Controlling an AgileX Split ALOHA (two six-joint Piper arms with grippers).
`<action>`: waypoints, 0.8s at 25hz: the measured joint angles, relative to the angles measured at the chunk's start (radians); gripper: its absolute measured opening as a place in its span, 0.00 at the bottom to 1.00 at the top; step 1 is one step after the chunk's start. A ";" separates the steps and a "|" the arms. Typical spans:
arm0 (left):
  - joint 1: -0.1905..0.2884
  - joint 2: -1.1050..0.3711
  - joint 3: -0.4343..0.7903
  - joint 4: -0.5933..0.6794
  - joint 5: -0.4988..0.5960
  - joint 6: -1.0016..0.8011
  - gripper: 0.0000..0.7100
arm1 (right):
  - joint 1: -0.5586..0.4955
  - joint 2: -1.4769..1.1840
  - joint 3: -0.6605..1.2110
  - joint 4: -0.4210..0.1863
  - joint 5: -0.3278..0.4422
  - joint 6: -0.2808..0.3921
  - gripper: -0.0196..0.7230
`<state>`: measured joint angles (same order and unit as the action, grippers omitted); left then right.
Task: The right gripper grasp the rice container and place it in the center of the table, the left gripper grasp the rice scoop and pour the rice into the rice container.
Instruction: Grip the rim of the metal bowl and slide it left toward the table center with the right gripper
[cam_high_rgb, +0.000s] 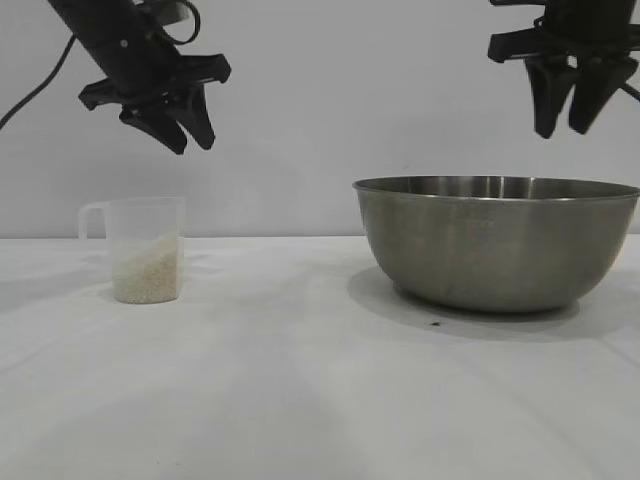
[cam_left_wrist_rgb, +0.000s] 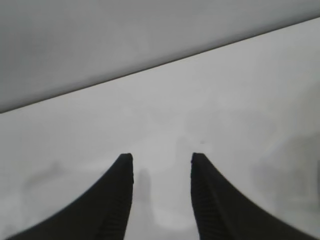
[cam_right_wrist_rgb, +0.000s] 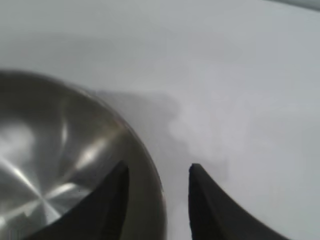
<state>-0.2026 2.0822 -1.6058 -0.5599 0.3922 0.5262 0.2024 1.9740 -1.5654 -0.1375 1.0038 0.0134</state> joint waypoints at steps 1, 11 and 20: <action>0.000 0.000 -0.001 0.000 0.002 0.000 0.32 | 0.000 0.011 0.000 0.000 0.002 0.000 0.34; 0.000 0.000 -0.002 0.000 0.021 0.000 0.32 | 0.000 0.104 0.000 0.004 0.004 0.000 0.34; 0.000 0.000 -0.002 0.000 0.023 0.000 0.32 | 0.005 0.112 -0.010 0.044 0.023 0.001 0.14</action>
<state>-0.2026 2.0822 -1.6080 -0.5599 0.4147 0.5262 0.2069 2.0856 -1.5757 -0.0933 1.0269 0.0141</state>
